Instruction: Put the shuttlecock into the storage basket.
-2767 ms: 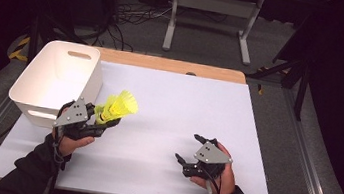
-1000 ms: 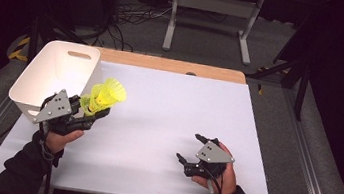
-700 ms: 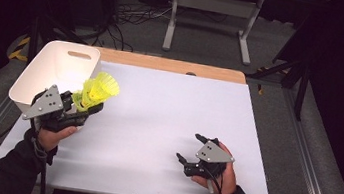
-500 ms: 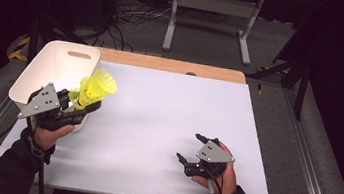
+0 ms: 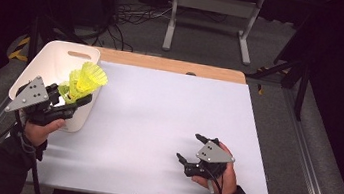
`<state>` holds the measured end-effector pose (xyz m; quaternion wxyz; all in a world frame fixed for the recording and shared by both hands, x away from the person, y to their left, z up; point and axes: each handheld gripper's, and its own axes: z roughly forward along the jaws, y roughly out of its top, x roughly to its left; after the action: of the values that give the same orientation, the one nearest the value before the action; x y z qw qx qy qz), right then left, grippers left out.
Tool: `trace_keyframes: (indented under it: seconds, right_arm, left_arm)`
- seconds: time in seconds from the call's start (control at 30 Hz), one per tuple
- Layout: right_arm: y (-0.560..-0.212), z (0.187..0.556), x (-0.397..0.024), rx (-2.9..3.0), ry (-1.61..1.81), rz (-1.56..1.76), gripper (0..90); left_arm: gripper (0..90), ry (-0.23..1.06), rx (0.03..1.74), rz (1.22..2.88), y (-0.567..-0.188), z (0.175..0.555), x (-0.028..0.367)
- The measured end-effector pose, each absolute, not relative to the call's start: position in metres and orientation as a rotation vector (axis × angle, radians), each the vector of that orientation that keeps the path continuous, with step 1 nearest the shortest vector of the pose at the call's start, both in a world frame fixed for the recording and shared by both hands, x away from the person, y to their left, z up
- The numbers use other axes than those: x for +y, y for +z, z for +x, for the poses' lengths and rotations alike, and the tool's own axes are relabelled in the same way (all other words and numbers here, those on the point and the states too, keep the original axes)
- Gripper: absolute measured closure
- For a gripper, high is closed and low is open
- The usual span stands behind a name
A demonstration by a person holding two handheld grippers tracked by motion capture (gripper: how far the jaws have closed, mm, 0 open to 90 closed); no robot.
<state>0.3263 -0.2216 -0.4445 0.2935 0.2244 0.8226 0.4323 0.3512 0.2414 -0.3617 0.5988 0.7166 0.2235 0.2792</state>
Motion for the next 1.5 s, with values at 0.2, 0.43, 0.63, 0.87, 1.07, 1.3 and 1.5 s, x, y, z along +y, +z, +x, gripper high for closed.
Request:
trace_keyframes:
  seconds: [0.2,0.43,0.63,0.87,1.07,1.3,1.5]
  right_arm:
    - [-0.445,0.327,-0.222,2.195,1.154,0.603,16.1]
    - [-0.446,0.328,-0.221,2.203,1.148,0.604,16.0]
    - [-0.447,0.328,-0.221,2.211,1.148,0.608,16.0]
    - [-0.448,0.328,-0.220,2.210,1.150,0.602,16.1]
    - [-0.449,0.329,-0.220,2.222,1.145,0.607,16.1]
    - [-0.450,0.330,-0.219,2.235,1.151,0.612,16.1]
    - [-0.452,0.332,-0.218,2.245,1.120,0.621,16.1]
  left_arm:
    - [56.7,0.663,0.544,1.665,-0.358,0.353,0.251]
    - [57.0,0.677,0.579,1.663,-0.355,0.357,0.262]
    - [57.2,0.686,0.608,1.667,-0.353,0.361,0.270]
    - [57.2,0.699,0.635,1.649,-0.348,0.365,0.280]
    - [57.0,0.722,0.651,1.671,-0.343,0.371,0.287]
    - [57.0,0.713,0.686,1.684,-0.342,0.382,0.296]
    - [57.0,0.702,0.716,1.707,-0.344,0.393,0.299]
